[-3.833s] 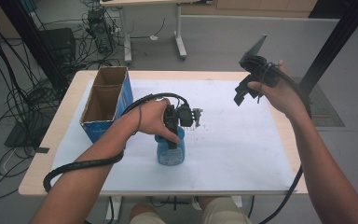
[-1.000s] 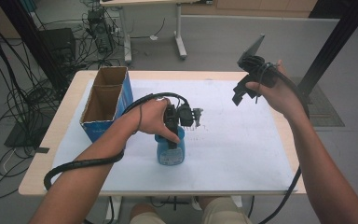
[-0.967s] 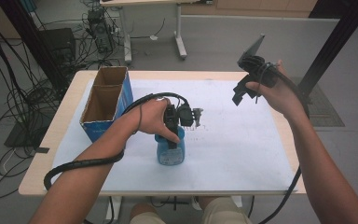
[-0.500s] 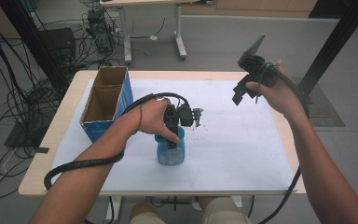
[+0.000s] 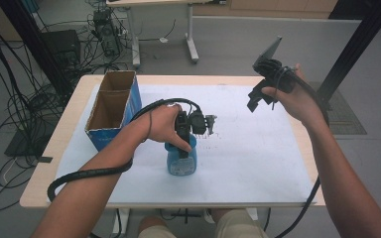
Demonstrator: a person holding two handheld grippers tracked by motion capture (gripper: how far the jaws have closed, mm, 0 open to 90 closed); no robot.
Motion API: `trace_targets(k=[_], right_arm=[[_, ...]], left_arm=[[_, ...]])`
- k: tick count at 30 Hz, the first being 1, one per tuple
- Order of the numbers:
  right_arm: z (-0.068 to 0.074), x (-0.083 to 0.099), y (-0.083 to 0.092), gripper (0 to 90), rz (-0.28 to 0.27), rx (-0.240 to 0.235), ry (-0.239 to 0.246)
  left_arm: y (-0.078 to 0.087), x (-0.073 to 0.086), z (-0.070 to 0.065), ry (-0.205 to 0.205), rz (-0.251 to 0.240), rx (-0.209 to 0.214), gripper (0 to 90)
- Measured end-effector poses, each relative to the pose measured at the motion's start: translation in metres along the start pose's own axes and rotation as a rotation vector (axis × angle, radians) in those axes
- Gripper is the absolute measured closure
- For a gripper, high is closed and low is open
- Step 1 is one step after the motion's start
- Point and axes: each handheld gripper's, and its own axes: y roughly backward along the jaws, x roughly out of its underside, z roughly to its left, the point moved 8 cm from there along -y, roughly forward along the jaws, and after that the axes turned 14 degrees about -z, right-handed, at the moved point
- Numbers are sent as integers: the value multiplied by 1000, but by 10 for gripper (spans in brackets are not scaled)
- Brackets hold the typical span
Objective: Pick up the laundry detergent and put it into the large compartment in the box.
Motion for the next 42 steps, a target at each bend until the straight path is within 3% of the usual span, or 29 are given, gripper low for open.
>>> trace_targets(k=[22, 30, 36, 42], right_arm=[[0, 0, 0, 89, 1, -2, -3], [-1, 1, 0, 89, 2, -4, 1], [-2, 0, -1, 89, 4, -7, -3], [0, 0, -3, 89, 14, -6, 5]], left_arm=[[0, 0, -1, 3, 3, -3, 377], [3, 2, 1, 27, 7, -6, 377], [20, -1, 1, 53, 23, -24, 377], [52, -10, 1, 100, 24, -48, 377]])
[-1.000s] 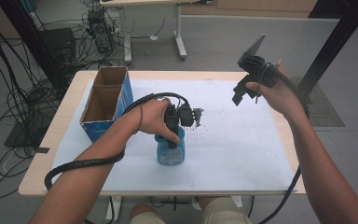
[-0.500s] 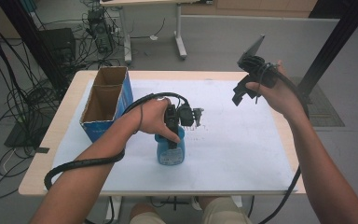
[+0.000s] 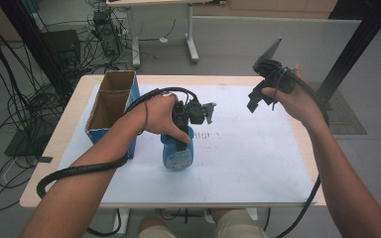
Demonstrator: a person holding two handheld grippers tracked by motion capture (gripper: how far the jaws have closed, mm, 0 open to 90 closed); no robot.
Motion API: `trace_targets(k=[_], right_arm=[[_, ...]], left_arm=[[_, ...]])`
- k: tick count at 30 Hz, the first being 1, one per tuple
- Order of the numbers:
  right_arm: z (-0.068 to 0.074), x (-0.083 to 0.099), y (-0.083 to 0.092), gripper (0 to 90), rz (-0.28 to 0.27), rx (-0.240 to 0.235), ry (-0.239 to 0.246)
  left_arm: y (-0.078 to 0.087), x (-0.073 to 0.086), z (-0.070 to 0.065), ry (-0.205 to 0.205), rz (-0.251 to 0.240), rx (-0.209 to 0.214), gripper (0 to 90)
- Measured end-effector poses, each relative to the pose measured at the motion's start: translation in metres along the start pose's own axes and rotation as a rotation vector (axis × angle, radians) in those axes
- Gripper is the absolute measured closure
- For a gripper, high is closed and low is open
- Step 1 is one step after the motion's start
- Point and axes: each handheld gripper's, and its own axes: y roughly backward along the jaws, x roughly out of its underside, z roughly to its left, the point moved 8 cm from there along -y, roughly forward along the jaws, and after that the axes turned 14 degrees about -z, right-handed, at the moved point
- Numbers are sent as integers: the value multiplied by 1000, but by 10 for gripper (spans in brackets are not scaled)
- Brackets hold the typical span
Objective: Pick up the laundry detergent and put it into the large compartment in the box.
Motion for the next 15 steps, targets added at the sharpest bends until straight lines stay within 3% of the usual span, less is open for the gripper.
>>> trace_targets(k=[6, 10, 15], right_arm=[[0, -1, 0, 89, 2, 2, 1], [1, -1, 2, 89, 2, 3, 2], [2, -2, 3, 89, 4, 3, 8]], left_arm=[[46, -13, 5, 76, -1, -46, 377], [78, -19, 11, 151, -9, -58, 377], [116, -24, 18, 274, -20, -88, 377]])
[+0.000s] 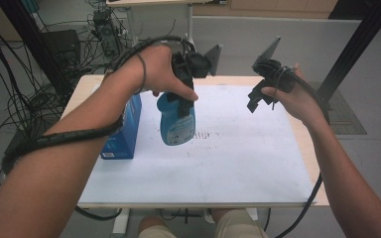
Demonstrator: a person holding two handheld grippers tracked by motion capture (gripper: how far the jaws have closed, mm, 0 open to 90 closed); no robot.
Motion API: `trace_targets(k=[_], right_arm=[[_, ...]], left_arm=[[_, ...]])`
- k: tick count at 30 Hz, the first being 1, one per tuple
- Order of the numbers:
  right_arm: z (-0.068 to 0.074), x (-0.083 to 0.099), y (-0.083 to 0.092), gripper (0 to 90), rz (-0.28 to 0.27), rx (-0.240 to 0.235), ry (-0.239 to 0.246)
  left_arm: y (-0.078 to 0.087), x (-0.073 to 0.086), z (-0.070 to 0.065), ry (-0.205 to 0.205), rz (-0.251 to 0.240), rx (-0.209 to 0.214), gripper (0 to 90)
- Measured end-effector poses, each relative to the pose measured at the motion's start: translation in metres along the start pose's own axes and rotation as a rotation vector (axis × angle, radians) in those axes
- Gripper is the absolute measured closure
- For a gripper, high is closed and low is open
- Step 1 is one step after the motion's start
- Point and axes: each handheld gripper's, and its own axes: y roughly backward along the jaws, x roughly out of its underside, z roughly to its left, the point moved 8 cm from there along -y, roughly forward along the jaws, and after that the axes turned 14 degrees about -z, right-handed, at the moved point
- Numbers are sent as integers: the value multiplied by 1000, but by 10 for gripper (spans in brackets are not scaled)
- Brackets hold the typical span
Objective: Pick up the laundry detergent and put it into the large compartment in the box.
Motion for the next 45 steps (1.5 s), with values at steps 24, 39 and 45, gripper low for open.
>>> trace_targets(k=[24, 39, 45], right_arm=[[10, 7, 21, 89, -27, 22, 28], [10, 10, 19, 89, -27, 16, 38], [11, 10, 21, 89, -33, 21, 37]], left_arm=[[123, 14, 83, 622, -47, -281, 376], [158, 63, 123, 932, -82, -336, 377], [156, 85, 136, 1018, -84, -345, 377]])
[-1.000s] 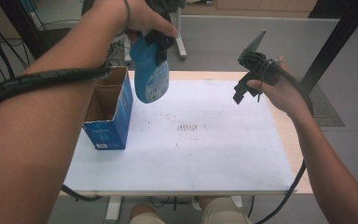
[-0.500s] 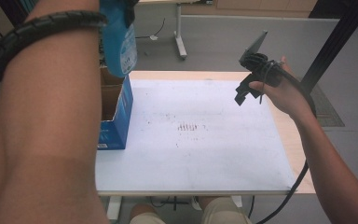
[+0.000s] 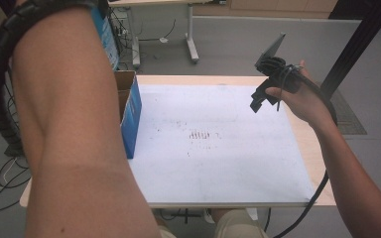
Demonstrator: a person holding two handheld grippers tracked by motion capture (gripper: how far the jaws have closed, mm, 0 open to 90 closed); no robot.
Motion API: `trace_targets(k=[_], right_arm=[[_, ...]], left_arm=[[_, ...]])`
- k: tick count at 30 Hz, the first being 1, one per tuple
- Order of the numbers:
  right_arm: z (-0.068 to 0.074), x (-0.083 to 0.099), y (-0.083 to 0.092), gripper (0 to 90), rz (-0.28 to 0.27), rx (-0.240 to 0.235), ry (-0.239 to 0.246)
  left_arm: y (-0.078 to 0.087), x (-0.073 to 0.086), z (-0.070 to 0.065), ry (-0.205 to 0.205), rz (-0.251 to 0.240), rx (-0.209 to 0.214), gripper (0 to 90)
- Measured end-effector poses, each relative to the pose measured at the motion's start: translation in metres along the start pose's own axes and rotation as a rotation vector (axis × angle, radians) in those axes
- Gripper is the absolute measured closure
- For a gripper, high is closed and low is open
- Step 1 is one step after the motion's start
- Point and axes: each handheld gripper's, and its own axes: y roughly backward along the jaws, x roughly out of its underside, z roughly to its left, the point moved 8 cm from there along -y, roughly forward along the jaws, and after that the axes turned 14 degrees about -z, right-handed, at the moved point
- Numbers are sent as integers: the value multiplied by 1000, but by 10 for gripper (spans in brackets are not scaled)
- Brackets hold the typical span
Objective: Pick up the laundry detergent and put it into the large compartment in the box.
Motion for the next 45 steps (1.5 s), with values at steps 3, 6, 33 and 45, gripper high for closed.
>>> trace_targets(k=[3, 6, 33, 45], right_arm=[[1, -1, -1, 89, 5, 3, -2], [1, -2, -2, 89, 6, 0, 4], [-2, -1, -3, 89, 6, 15, -6], [2, -2, -8, 89, 19, 21, 2]], left_arm=[[-3, 2, 8, 27, -5, -8, 376], [-6, 2, 13, 46, -6, -15, 376], [-56, 9, 34, 74, -4, -11, 376], [-93, 20, 45, 73, 23, 7, 376]])
